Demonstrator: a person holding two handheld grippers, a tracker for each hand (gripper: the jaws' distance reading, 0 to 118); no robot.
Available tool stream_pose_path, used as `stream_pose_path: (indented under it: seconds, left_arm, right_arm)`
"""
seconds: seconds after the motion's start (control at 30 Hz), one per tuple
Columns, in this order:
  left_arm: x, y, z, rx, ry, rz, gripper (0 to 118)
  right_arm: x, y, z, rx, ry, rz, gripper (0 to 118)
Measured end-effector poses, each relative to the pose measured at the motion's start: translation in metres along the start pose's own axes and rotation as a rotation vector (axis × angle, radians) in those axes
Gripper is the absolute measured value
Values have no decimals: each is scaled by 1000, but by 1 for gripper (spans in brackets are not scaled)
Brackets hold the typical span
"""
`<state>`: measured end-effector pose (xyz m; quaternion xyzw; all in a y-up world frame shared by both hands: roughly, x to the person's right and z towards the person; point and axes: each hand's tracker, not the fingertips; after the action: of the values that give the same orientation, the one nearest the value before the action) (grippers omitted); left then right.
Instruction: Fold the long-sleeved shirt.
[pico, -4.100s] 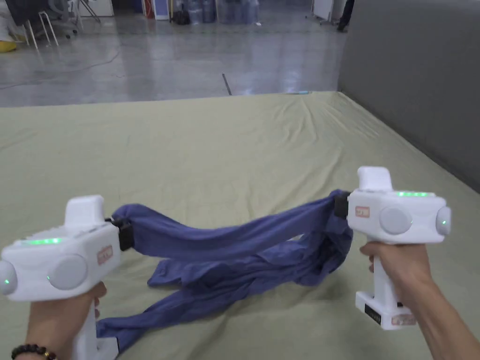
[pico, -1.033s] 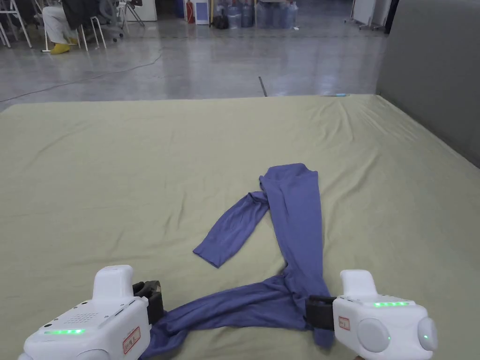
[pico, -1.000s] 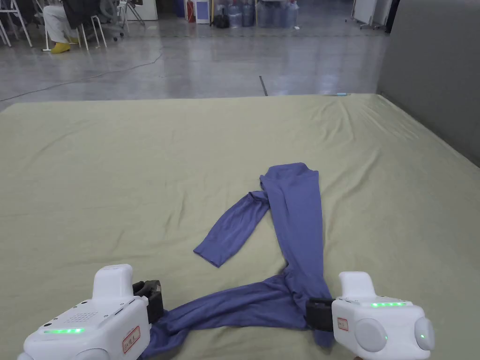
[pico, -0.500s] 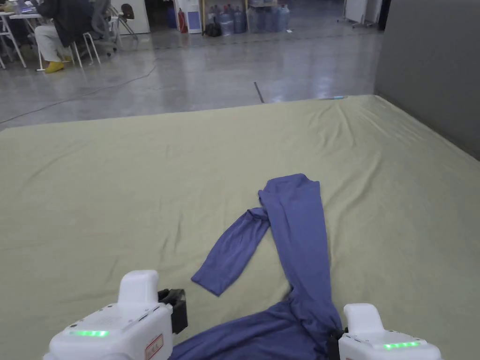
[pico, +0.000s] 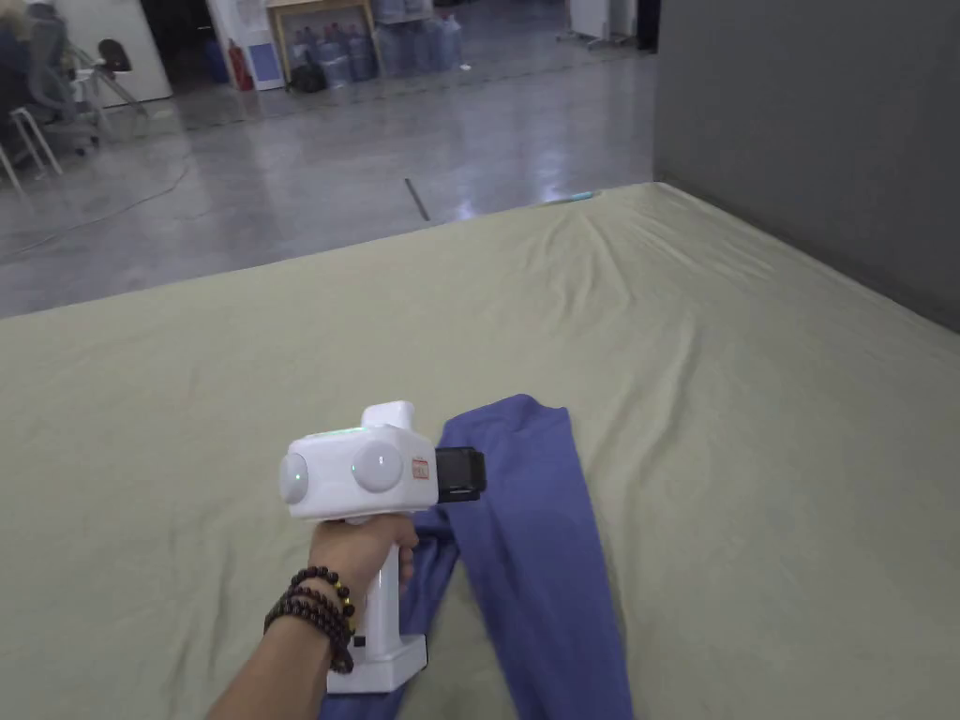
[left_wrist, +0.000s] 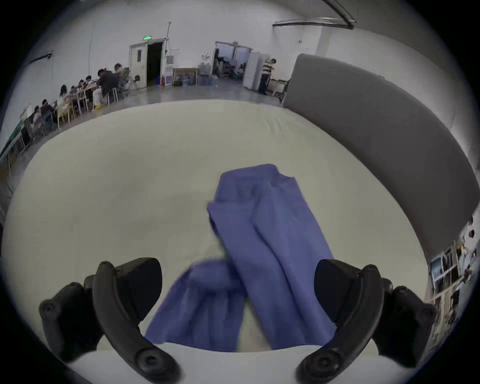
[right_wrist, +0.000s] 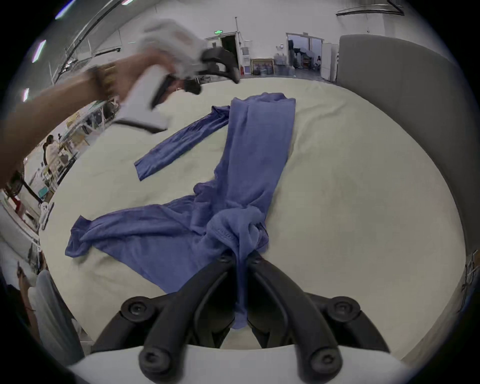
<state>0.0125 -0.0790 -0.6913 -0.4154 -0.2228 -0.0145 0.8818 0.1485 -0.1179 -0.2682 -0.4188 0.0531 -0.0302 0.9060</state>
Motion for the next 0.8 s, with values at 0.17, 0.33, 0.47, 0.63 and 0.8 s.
stream_pose_path:
  seconds: [0.17, 0.33, 0.47, 0.63, 0.8]
  left_arm:
    - [3, 22, -69, -6, 168, -79, 108]
    - [7, 10, -62, -118, 89, -46, 3]
    - [-6, 18, 3, 16, 38, 44, 3]
    - [-23, 24, 134, 172, 31, 28, 3]
    - [-45, 12, 272, 323, 88, 30, 3]
  right_arm:
    - [7, -2, -3, -8, 28, -38, 7]
    - [10, -1, -2, -9, 35, -62, 7]
    - [8, 0, 10, 5, 20, -46, 7]
    - [12, 16, 48, 95, -19, -54, 7]
    - [20, 58, 98, 254, -43, -20, 7]
